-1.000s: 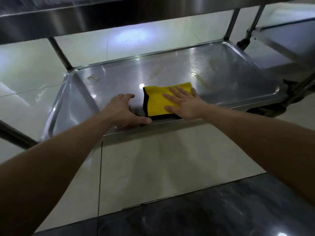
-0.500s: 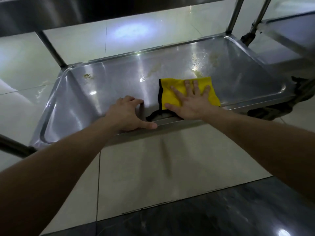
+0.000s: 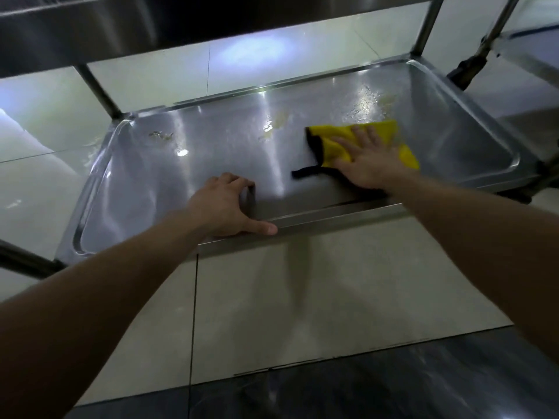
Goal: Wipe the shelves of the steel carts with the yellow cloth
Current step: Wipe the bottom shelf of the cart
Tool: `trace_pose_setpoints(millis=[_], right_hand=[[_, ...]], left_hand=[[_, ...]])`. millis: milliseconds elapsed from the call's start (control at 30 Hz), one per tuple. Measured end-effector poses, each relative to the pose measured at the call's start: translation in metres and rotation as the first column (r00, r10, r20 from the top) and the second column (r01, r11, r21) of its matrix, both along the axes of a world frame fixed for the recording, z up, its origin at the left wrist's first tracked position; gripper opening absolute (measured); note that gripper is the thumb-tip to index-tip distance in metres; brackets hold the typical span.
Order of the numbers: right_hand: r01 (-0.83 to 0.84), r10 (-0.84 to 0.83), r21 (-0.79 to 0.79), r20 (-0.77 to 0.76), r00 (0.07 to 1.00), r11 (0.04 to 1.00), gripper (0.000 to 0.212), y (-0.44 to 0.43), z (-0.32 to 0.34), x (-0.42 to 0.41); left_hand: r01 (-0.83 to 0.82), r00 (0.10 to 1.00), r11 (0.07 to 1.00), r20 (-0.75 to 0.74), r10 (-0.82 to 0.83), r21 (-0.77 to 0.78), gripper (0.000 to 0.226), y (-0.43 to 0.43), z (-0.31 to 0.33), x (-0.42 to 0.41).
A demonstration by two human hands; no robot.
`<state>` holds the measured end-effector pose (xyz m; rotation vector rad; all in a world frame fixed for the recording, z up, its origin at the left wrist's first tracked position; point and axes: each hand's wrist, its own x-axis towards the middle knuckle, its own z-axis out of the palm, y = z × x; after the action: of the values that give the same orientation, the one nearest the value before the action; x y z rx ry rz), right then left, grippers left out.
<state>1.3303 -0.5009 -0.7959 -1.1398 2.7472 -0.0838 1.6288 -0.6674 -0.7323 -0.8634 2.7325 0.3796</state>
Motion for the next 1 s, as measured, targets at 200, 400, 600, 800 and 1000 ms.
trace_pose_setpoints(millis=[200,400,600,800,1000], right_hand=[[0.126,-0.127,0.05,0.017,0.992,0.991,0.078,-0.008,0.001,0.005],[-0.257,0.258,0.055,-0.011,0.966,0.965,0.071,-0.089,0.004,0.106],[-0.347,0.347,-0.042,-0.013,0.938,0.937,0.066,-0.058,0.001,0.07],[0.011,-0.012,-0.066,-0.015,1.0,0.998,0.081,0.051,-0.005,-0.045],[0.079,-0.08,-0.074,-0.017,0.997,0.994,0.071,0.065,-0.002,-0.039]], left_hand=[[0.007,1.0,1.0,-0.013,-0.007,-0.005,0.161,0.005,0.001,-0.001],[0.012,1.0,1.0,-0.002,-0.012,-0.027,0.149,0.011,0.006,-0.002],[0.012,0.994,1.0,0.107,-0.009,-0.027,0.138,0.013,0.02,-0.016],[0.079,0.946,0.989,0.324,-0.034,-0.125,0.138,0.027,0.043,-0.06],[0.135,0.987,0.99,0.09,-0.131,-0.046,0.164,0.073,0.037,-0.125]])
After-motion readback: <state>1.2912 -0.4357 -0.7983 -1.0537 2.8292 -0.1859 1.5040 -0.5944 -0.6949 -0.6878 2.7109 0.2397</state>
